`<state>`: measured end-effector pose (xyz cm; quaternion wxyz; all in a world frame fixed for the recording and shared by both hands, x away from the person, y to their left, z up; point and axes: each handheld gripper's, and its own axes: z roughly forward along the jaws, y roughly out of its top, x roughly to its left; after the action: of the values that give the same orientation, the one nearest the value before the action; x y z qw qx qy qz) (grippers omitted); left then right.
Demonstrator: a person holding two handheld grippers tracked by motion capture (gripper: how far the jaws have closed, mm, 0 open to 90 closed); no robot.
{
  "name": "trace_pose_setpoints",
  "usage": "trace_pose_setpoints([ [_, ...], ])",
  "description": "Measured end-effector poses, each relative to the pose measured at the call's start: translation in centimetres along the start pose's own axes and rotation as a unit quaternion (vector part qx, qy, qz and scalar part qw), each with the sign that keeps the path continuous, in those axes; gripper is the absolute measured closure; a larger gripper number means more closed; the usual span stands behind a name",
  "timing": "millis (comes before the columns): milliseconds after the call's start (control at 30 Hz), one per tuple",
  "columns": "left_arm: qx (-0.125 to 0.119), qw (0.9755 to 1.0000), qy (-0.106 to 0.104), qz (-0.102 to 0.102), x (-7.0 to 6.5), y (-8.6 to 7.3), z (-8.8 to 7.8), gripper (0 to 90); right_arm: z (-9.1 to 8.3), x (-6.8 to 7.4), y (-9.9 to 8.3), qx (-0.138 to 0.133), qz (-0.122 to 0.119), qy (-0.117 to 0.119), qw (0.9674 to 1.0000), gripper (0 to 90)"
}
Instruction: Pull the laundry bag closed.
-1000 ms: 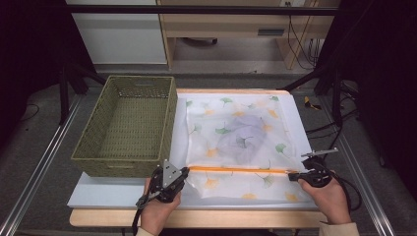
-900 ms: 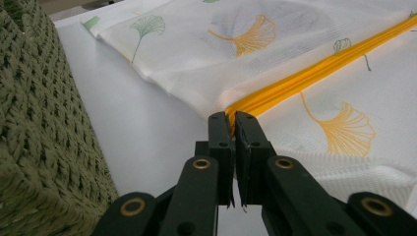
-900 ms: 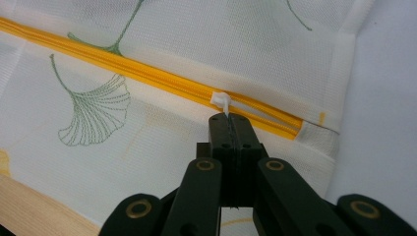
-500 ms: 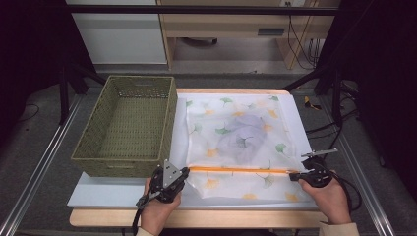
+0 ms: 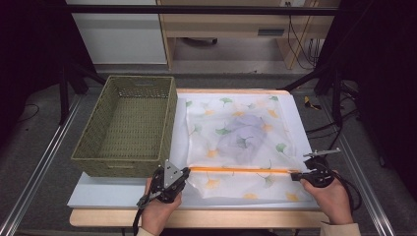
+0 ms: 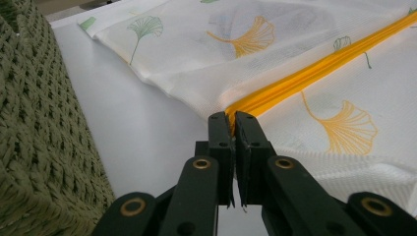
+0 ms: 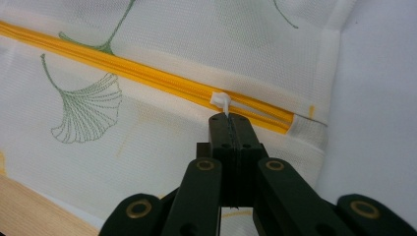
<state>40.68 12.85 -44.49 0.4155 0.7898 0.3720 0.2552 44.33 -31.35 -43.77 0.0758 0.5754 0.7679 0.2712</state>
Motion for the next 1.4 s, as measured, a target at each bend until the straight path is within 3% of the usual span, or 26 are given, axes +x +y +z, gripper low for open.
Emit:
trace_pose_setpoints([
  [433,0.002,1.0000,-0.002,0.002,-0.2,0.0,0.2,86.5,0.1,-0.4,-0.1,0.003,0.013,-0.005,0.9999,90.0],
  [533,0.005,1.0000,0.005,0.000,0.1,0.0,0.2,86.5,0.1,-0.7,-0.2,0.010,0.009,-0.032,0.9994,90.0],
  [633,0.006,1.0000,0.003,-0.005,0.3,-0.1,0.3,86.5,0.1,-1.4,-0.4,0.007,0.016,-0.028,0.9995,90.0],
  [1067,0.015,0.9999,0.005,0.000,0.2,-0.2,0.6,86.5,0.1,-1.5,-0.5,0.005,0.018,-0.040,0.9990,90.0],
  [1100,0.015,0.9999,0.005,0.000,0.2,-0.2,0.6,86.5,0.1,-1.5,-0.4,0.008,0.027,-0.042,0.9987,90.0],
  [1200,0.017,0.9998,0.005,0.001,0.1,-0.3,0.6,86.4,0.0,-1.6,-0.5,0.004,0.019,-0.041,0.9990,90.0],
  [1267,0.021,0.9997,0.009,0.005,0.1,-0.3,0.7,86.4,0.0,-1.6,-0.5,0.006,0.015,-0.054,0.9984,90.0],
  [1400,0.024,0.9997,0.008,0.004,0.2,-0.3,0.8,86.4,-0.1,-1.9,-0.7,0.002,0.021,-0.045,0.9988,90.0],
])
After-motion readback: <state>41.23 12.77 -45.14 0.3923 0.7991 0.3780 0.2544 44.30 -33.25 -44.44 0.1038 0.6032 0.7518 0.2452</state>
